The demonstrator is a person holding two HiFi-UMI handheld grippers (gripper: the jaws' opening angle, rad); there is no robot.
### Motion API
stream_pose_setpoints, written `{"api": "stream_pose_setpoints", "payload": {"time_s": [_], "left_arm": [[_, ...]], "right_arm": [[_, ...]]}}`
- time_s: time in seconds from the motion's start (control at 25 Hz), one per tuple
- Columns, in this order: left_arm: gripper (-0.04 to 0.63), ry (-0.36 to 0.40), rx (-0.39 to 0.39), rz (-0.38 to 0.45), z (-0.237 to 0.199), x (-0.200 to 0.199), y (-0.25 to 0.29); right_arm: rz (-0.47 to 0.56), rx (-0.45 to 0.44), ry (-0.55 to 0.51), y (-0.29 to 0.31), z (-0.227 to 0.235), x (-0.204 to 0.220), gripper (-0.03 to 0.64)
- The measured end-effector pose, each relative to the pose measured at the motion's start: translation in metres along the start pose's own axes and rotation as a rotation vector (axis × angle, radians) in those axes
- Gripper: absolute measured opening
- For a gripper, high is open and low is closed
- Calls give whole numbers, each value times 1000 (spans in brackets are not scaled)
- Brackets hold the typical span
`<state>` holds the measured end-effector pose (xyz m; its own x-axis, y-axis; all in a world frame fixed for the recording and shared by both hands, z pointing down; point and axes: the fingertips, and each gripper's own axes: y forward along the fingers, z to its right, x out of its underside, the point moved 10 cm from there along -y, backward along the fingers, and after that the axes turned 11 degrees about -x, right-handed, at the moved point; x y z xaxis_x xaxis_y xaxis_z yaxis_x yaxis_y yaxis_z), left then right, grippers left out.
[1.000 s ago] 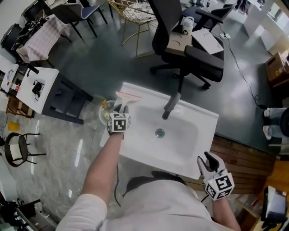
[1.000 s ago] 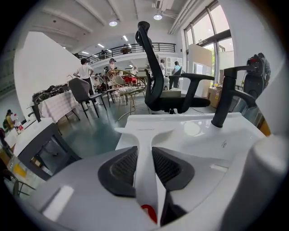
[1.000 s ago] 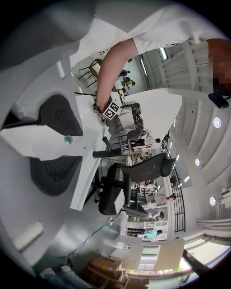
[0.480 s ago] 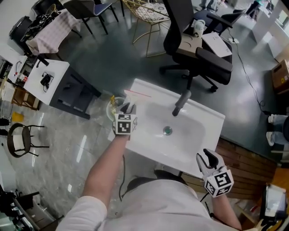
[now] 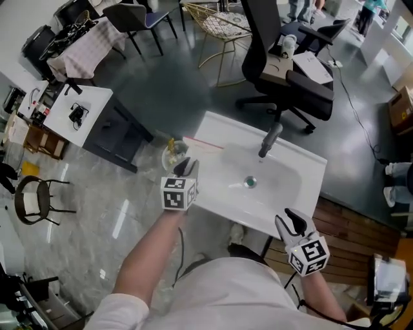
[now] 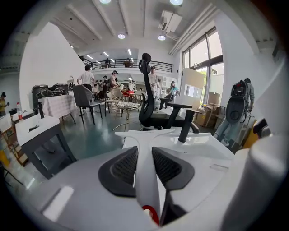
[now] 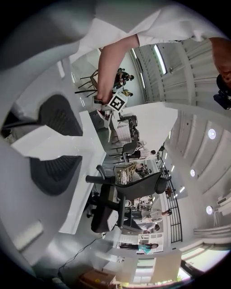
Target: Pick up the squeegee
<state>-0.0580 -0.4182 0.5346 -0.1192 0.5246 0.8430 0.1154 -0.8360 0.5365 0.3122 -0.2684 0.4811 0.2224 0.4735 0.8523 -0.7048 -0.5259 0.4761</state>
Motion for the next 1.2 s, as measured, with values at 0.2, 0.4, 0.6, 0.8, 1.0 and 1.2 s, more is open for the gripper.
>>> {"api": "stream_pose_setpoints", "payload": {"time_s": [0.2,0.4,0.6,0.8,1.0,1.2], "left_arm": [[106,-9,23,40,-19,8,-65],[106,-26,52,81,-38,21,-130],[107,-64,80,95,-53,39,-191],[107,-65,107,124,-66,54,-250],[107,-54,141,140,-71,76,-301],[107,-65,155,141,-75,99,-339]], "right_arm": [[12,-19,-32,14,-44,-1,124],[22,-23,-80,22,-91,-9,96],[8,-4,-115,22,-135,-6,3],[18,7,-116,19,-178,3,2],[17,6,-116,17,-223,21,2],[20,14,-120,12,-259,36,2]]}}
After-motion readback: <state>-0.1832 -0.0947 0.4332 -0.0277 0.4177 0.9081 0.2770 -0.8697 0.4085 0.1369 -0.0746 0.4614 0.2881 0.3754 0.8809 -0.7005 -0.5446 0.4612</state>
